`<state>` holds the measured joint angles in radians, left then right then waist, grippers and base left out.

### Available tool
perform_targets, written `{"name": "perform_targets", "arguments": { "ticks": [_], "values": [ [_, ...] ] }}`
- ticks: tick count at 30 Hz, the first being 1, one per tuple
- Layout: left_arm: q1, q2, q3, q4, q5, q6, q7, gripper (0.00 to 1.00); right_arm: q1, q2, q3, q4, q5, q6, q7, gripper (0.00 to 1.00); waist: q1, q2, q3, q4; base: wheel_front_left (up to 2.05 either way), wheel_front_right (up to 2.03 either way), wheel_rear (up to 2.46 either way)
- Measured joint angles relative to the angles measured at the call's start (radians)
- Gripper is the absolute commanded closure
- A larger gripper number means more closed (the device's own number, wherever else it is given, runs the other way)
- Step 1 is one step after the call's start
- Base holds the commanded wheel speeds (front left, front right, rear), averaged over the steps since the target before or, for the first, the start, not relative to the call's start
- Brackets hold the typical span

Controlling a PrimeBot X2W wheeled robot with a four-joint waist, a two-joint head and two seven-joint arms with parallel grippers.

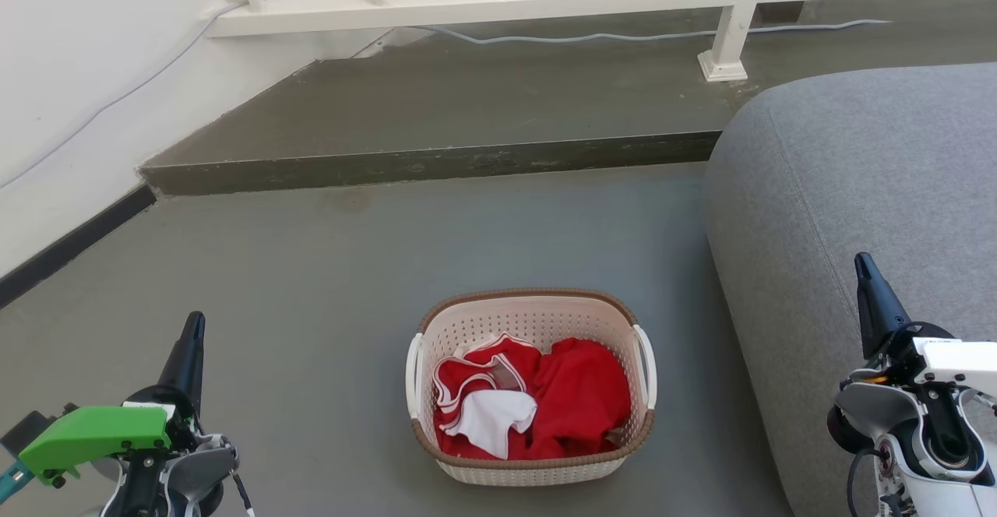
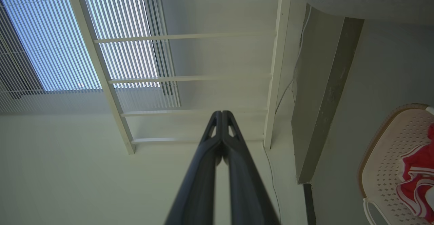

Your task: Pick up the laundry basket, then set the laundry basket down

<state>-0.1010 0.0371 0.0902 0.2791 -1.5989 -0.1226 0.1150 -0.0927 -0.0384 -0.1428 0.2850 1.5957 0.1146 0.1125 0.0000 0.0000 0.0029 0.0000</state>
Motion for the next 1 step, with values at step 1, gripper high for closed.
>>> {"name": "perform_targets", "arguments": {
  "ticks": [1],
  "values": [
    [0.0, 0.0, 0.0, 0.0, 0.0, 0.0, 0.0, 1.0, 0.0, 0.0, 0.0, 0.0, 0.0, 0.0, 0.0, 1.0, 0.0, 0.0, 0.0, 0.0, 0.0, 0.0, 0.0]
  ]
}}
